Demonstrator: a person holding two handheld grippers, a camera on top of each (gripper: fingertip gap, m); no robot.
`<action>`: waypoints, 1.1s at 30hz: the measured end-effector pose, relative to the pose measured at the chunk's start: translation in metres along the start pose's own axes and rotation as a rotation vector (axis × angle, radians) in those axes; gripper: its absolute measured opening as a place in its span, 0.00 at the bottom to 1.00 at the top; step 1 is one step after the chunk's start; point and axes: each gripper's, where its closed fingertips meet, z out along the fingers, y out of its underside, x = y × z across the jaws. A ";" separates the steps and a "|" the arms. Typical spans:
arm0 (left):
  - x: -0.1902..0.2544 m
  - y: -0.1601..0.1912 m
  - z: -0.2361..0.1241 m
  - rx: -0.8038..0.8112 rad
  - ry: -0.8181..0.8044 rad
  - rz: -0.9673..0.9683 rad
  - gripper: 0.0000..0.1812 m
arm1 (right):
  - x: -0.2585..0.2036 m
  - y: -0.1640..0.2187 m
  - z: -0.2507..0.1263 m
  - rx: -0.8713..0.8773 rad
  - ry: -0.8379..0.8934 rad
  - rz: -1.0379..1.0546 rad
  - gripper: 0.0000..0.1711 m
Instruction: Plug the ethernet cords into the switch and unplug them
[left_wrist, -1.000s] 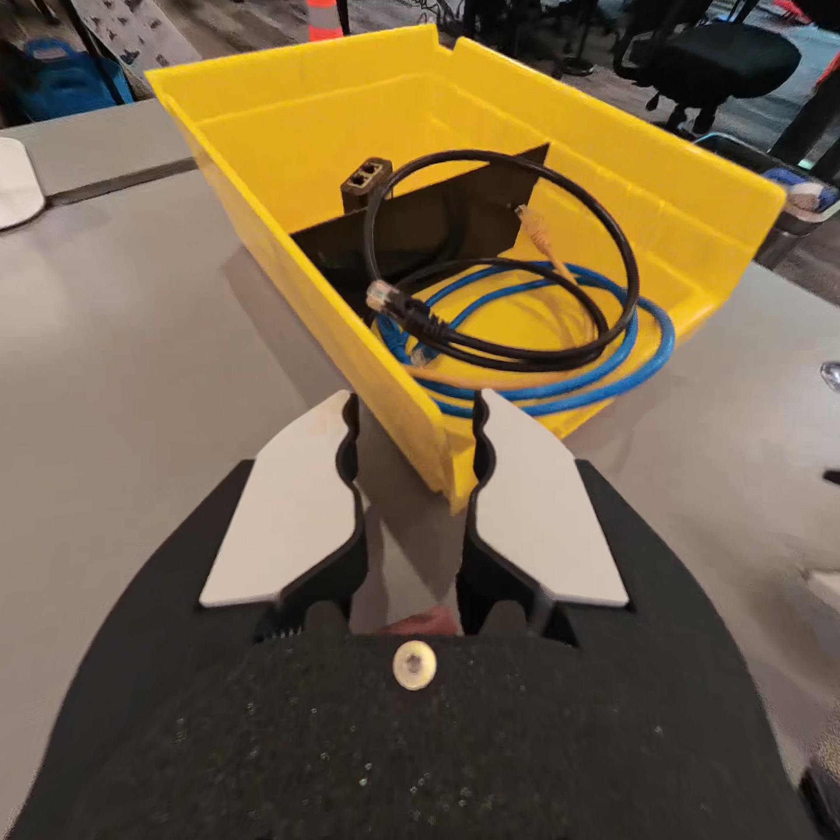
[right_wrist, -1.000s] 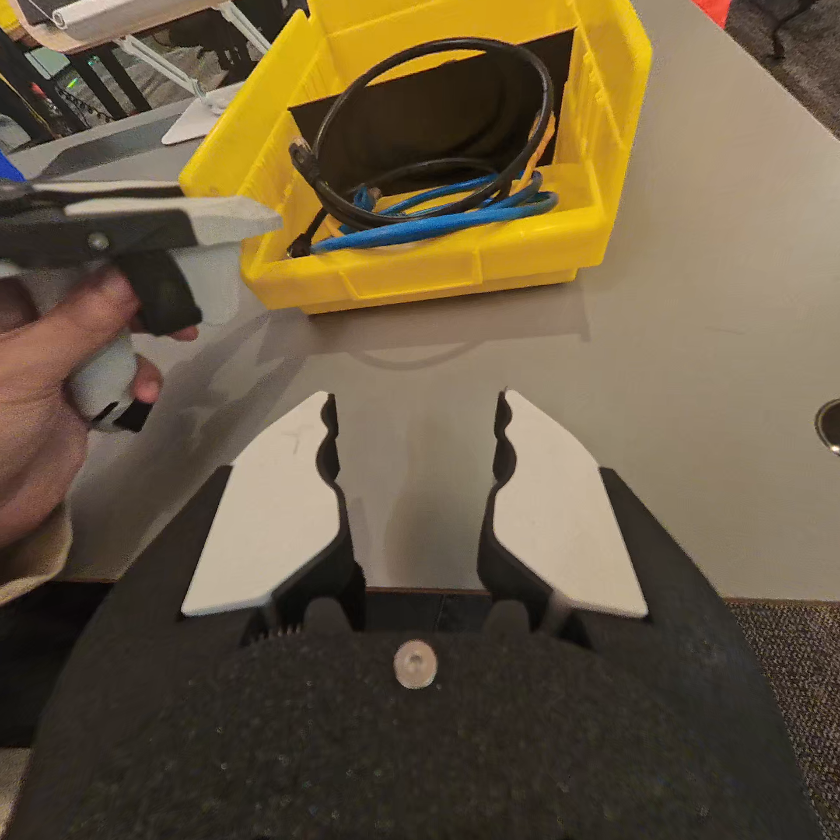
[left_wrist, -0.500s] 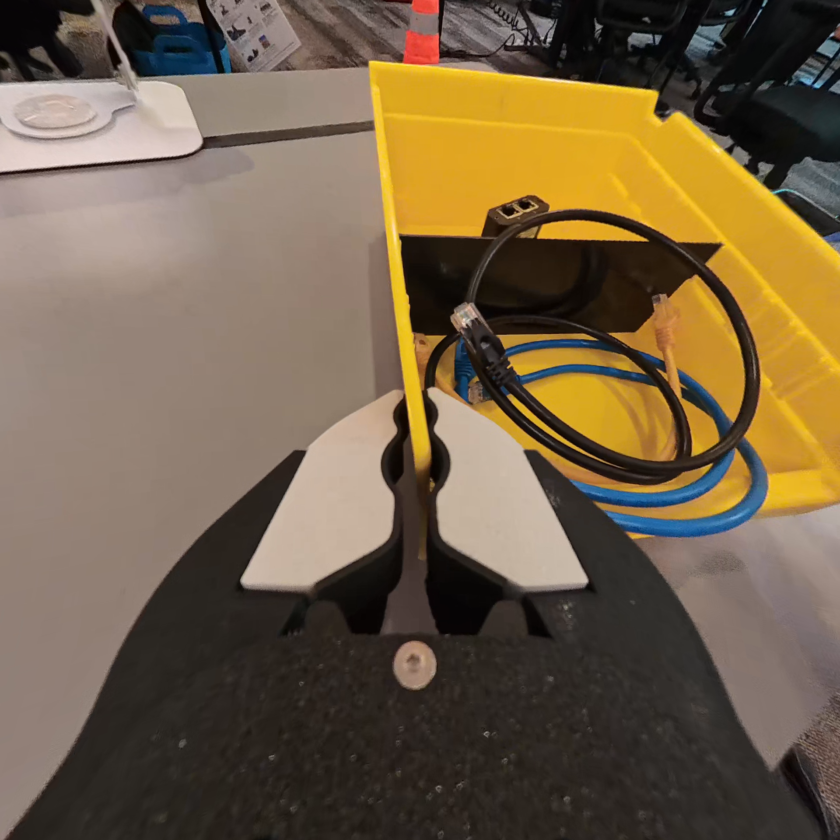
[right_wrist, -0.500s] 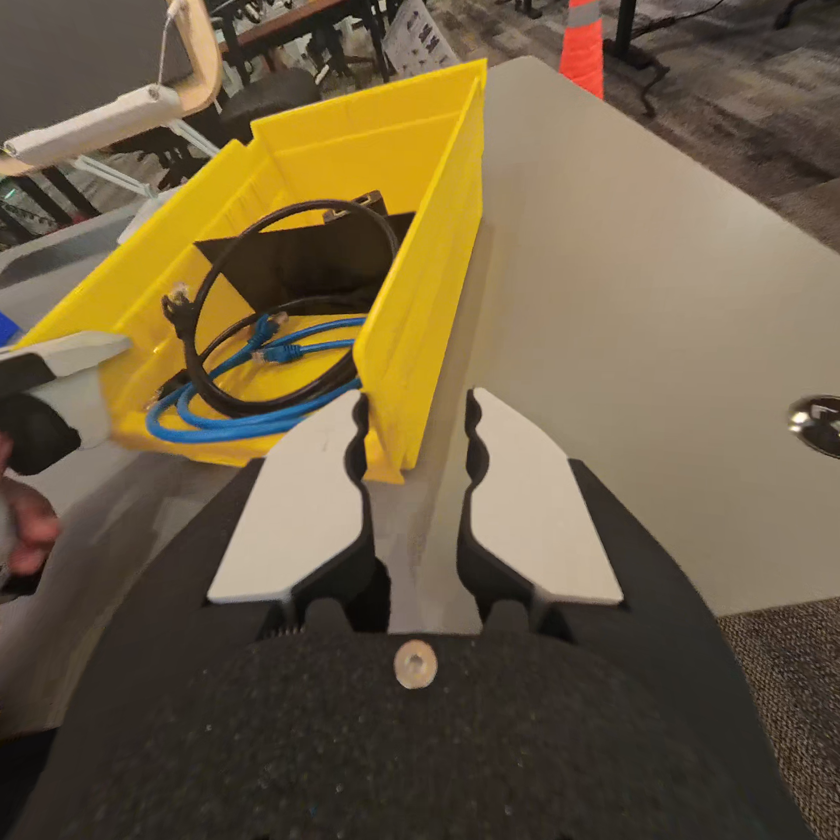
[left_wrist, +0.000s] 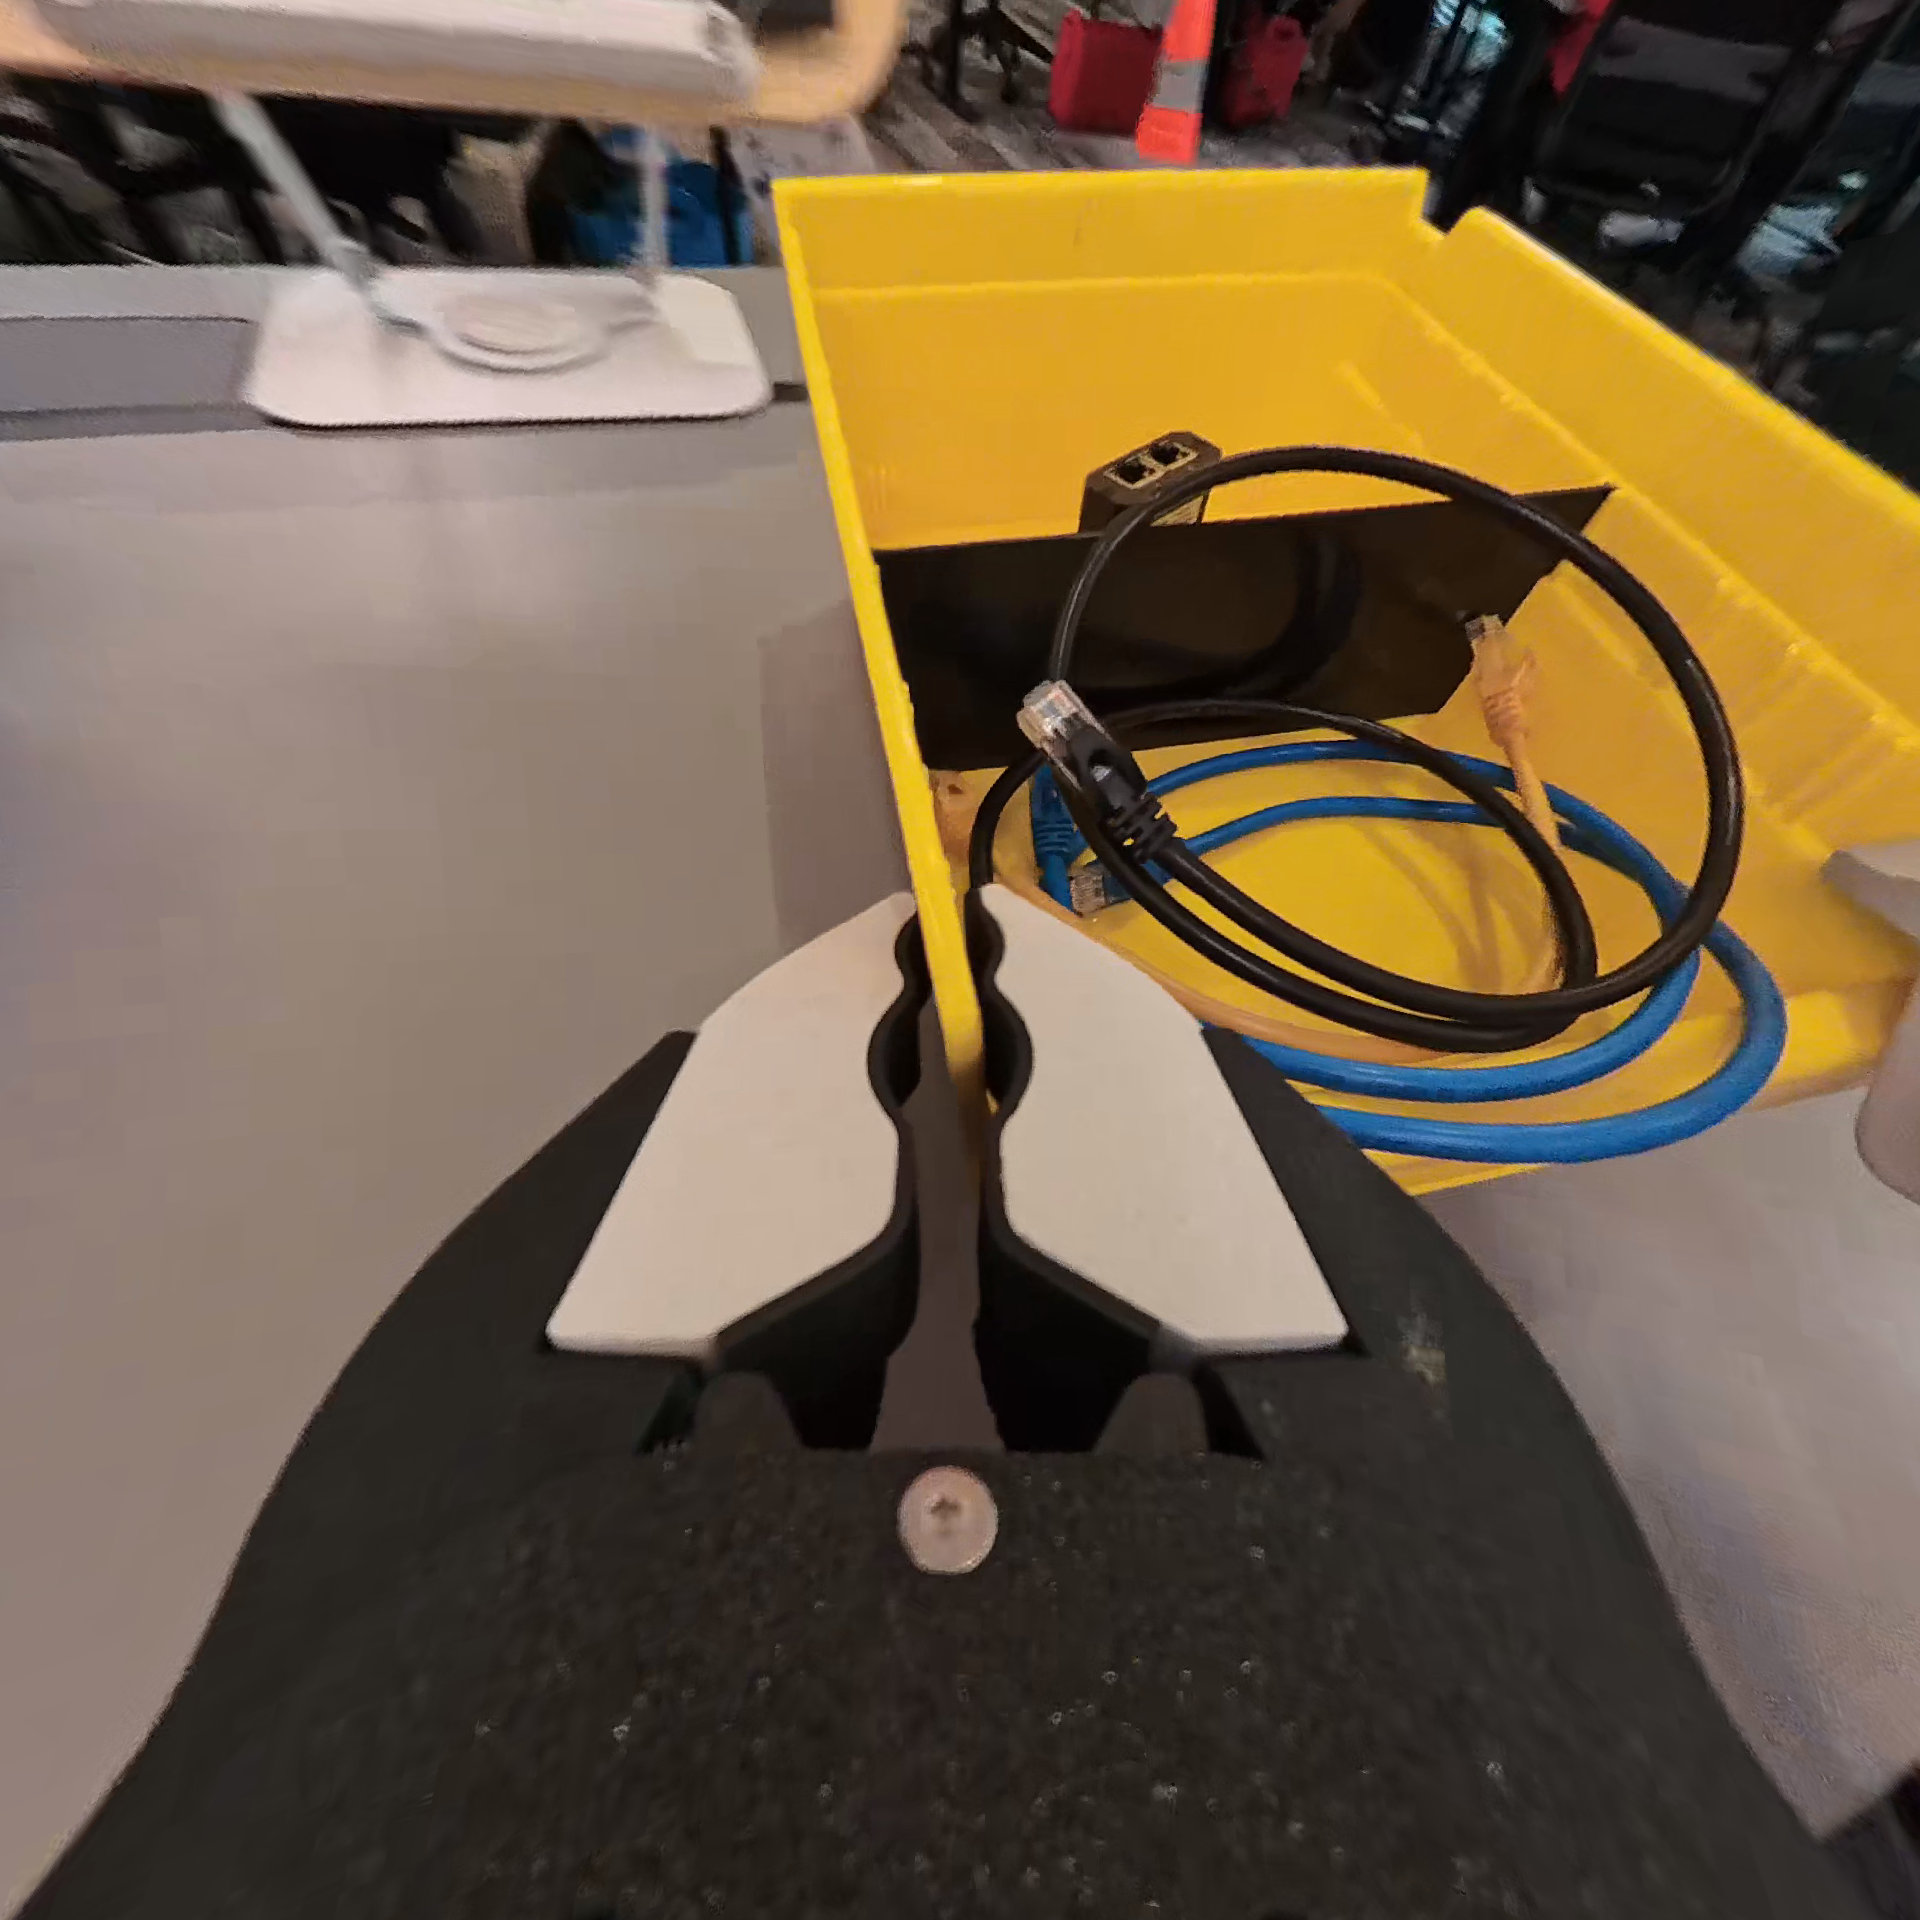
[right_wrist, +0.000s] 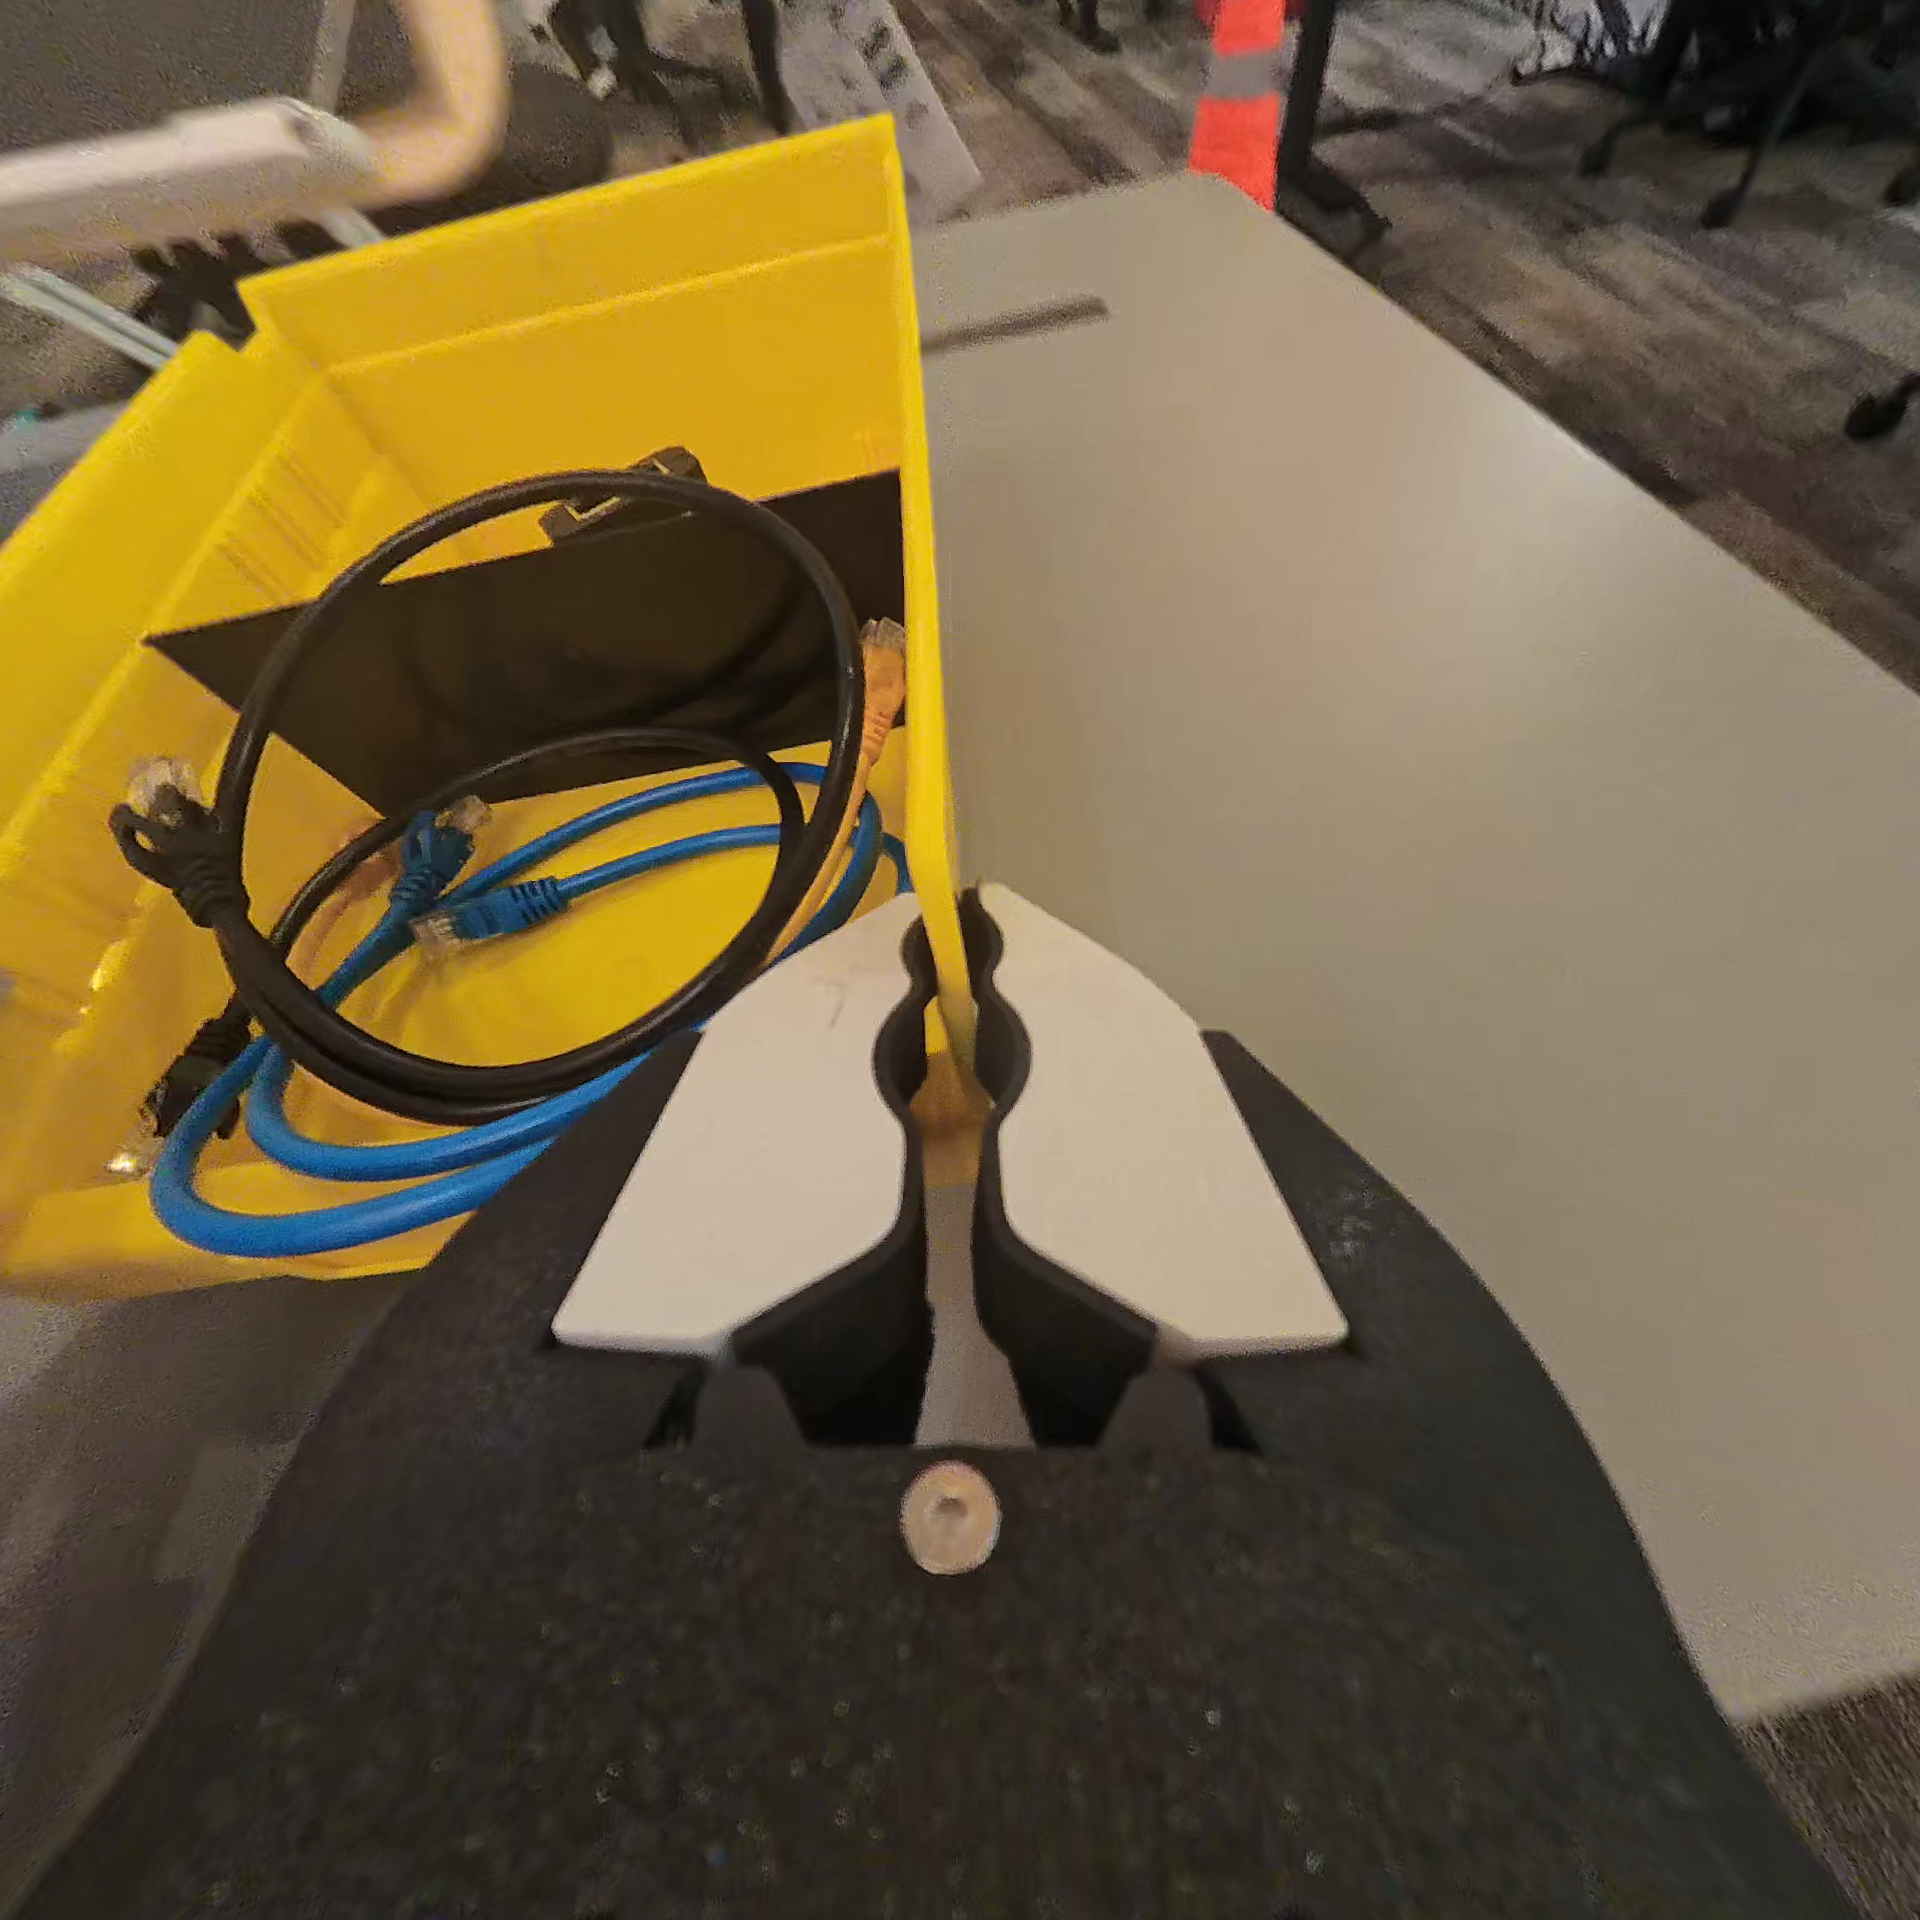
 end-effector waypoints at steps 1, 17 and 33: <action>-0.016 -0.006 -0.005 0.020 -0.032 -0.010 0.03 | -0.017 -0.007 0.002 0.025 -0.023 -0.008 0.02; -0.191 0.009 -0.036 0.005 -0.209 -0.086 0.05 | -0.201 0.024 0.055 0.000 -0.287 -0.201 0.01; -0.367 0.059 -0.214 -0.112 -0.415 -0.343 0.19 | -0.233 0.046 -0.031 0.022 -0.875 -0.442 0.25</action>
